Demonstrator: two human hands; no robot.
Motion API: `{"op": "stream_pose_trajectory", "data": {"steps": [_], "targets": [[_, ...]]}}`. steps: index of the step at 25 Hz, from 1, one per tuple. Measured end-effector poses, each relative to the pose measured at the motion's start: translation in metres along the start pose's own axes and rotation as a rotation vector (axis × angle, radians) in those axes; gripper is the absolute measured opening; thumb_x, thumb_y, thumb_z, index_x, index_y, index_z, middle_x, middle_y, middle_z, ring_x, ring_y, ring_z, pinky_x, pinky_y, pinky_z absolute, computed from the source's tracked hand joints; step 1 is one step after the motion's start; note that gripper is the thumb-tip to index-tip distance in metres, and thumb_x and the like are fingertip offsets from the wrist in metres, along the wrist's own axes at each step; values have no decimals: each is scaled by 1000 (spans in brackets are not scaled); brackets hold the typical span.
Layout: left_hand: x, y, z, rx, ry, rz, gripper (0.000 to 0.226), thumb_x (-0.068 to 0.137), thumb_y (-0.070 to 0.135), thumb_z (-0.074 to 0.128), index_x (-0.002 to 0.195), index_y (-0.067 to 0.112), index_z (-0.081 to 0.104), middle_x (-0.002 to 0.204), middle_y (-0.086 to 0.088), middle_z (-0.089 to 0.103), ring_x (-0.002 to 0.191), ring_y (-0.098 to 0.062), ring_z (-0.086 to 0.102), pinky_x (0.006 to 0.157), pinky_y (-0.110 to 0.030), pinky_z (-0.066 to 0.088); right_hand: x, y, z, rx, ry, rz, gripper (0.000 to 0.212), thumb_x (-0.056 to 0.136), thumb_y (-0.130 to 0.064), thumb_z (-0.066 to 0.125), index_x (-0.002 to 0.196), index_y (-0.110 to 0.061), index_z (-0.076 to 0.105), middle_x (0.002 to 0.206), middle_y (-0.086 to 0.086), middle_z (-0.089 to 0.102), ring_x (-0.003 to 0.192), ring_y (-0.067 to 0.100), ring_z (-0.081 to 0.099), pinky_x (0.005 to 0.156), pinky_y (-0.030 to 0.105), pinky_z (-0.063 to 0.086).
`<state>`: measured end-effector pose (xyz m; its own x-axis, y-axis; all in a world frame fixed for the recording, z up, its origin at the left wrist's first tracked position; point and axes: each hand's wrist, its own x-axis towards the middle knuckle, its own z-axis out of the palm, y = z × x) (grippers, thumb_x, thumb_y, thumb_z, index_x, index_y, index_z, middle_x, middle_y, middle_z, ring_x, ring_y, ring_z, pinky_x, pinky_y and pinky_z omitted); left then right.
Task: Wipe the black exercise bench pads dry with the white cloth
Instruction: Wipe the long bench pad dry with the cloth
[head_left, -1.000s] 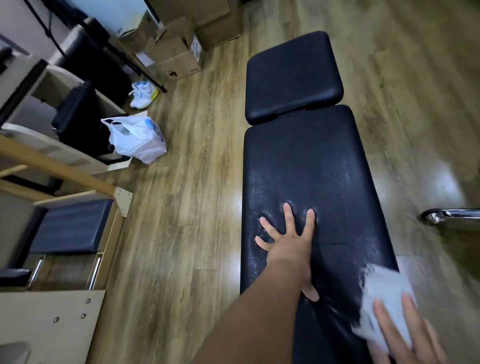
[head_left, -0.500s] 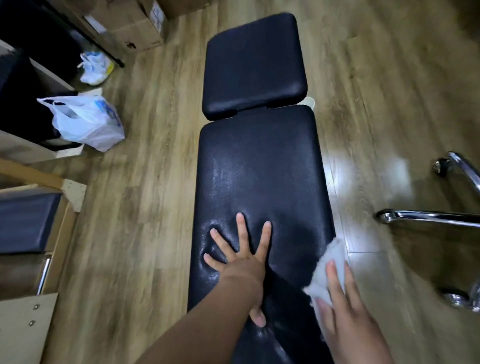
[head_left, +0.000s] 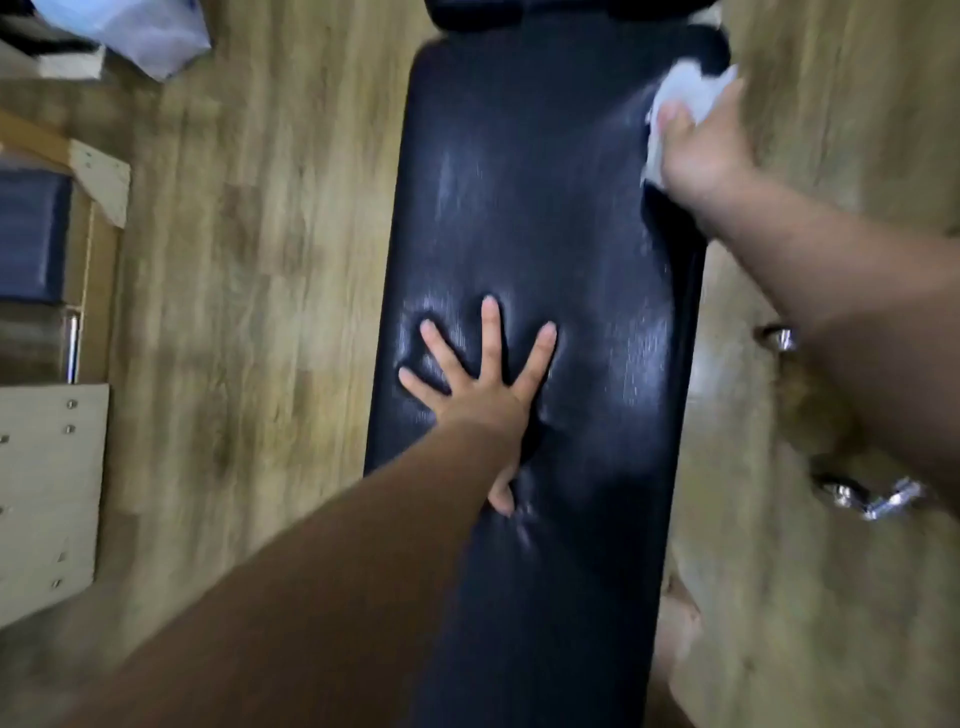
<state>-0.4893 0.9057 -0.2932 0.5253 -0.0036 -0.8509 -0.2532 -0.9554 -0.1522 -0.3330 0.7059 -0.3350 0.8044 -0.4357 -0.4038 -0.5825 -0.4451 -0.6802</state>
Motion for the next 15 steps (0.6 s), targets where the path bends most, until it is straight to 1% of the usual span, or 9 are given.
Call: {"op": "stream_pose_trajectory", "data": {"steps": [1,2,3,4,7,10,12,13,15], "targets": [[-4,1,-2,-8,7,-5,177,33,39,99,117,43,-56,120,-13,-69,114,-65,-44,91,-88,4,-4,3,-1,-52,-17,-7,54,101,-36,37,149,-12,26,148,2,42,132,25,41,103,26,30],[-8,1,-3,-19,-2,-4,177,33,38,99,116,44,-57,120,-12,-69,116,-65,-44,91,-87,3,-14,6,-3,-86,-60,-8,46,101,-24,37,146,-15,35,144,-3,48,126,26,43,96,28,33],[-10,0,-2,-22,-18,4,176,33,38,99,115,44,-57,121,-11,-69,116,-64,-43,92,-87,3,-28,10,-5,-128,-108,-12,46,97,-9,37,143,-12,39,139,-4,52,120,28,46,87,29,36],[-10,-1,0,-18,-25,11,175,35,37,99,114,44,-57,122,-11,-68,117,-64,-43,92,-87,2,-43,18,-5,-184,-103,-29,49,94,-4,36,143,-10,39,138,2,53,119,30,48,81,32,36],[-10,-1,-2,-3,-29,3,174,37,37,98,115,45,-56,125,-11,-66,120,-64,-40,94,-85,4,-131,61,0,-87,5,41,59,102,-40,32,150,-11,19,138,18,52,123,35,50,89,34,36],[-15,4,-2,43,-33,-24,173,35,41,97,111,42,-59,128,-12,-65,124,-64,-35,96,-84,10,-243,126,16,-79,-37,37,63,100,-43,32,151,-7,20,131,27,54,108,45,55,80,40,40],[-18,7,-1,83,-17,-25,173,34,45,96,106,40,-61,132,-14,-62,126,-66,-31,98,-83,12,-330,170,22,-62,-72,78,65,97,-46,30,149,-7,22,125,26,58,102,44,58,77,38,42],[-20,7,0,100,0,-28,173,33,48,96,104,39,-61,133,-15,-60,126,-67,-28,99,-82,12,-375,186,22,-41,-96,121,67,96,-47,29,149,-7,23,130,23,56,109,41,57,85,36,43],[-22,3,-1,124,18,-25,174,32,52,95,106,38,-61,134,-17,-59,127,-69,-24,103,-79,10,-455,215,19,-31,-168,173,67,94,-48,30,150,-11,23,141,11,49,125,30,49,105,25,32]]}}
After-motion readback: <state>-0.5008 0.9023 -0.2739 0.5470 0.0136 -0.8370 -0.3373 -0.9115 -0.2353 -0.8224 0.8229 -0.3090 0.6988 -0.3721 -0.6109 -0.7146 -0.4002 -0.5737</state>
